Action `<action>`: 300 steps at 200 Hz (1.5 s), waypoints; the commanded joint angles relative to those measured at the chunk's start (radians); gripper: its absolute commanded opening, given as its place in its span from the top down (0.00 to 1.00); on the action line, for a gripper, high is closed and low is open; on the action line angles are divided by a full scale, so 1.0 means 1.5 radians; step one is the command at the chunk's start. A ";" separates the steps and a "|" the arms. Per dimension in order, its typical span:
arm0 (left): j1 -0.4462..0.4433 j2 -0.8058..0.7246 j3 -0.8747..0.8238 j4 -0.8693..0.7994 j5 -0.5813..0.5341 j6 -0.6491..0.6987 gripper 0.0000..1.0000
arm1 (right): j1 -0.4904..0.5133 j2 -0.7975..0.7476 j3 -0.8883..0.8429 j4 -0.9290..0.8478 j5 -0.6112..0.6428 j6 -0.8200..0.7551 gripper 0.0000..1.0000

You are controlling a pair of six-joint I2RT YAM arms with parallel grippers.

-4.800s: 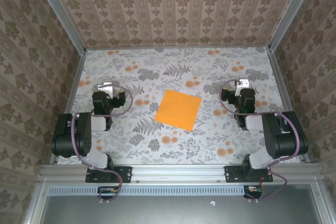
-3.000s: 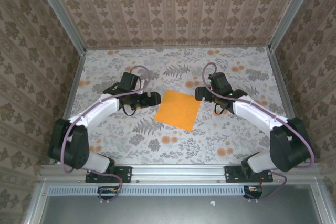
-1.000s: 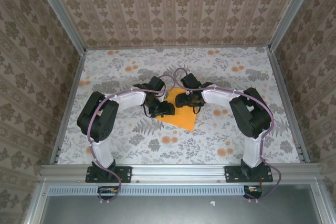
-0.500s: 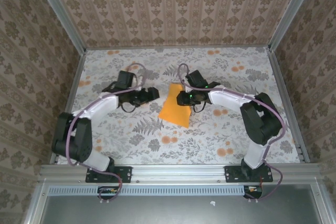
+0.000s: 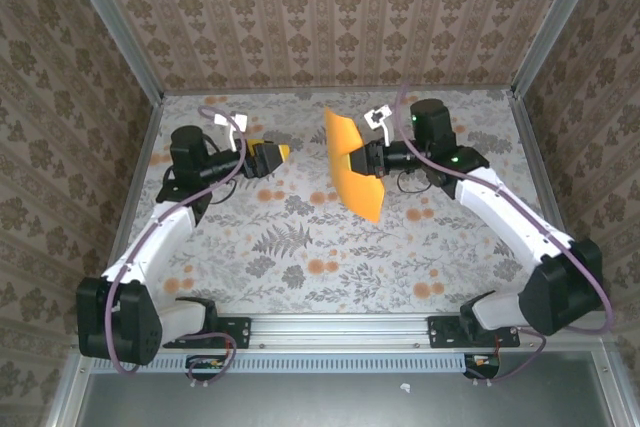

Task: Fold a paper plane with a square sheet of paper (fold left side to right side)
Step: Place a square sheet of paper at the center of the table.

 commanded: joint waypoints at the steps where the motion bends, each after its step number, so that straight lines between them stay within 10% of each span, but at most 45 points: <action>1: -0.012 -0.003 0.054 0.081 0.086 0.009 0.00 | 0.000 -0.037 0.057 -0.029 -0.123 -0.019 0.76; 90: -0.119 0.057 0.201 0.089 0.197 0.008 0.07 | 0.010 -0.067 0.116 -0.038 -0.145 -0.030 0.75; 146: -0.140 0.052 0.230 -0.028 0.173 0.075 0.81 | -0.014 -0.081 0.099 -0.084 -0.051 -0.071 0.66; 177: -0.140 0.058 0.210 -0.068 0.131 0.084 1.00 | -0.033 -0.090 0.089 -0.153 0.073 -0.099 0.50; 224: -0.138 0.100 0.126 -0.127 0.002 0.066 1.00 | -0.044 -0.105 0.030 -0.201 0.358 -0.084 0.01; 277: -0.138 0.236 0.039 -0.126 -0.064 0.063 1.00 | -0.045 -0.076 -0.074 -0.141 0.373 0.021 0.01; 300: -0.135 0.316 0.005 -0.076 -0.075 0.049 1.00 | -0.044 -0.044 -0.121 -0.106 0.356 0.076 0.17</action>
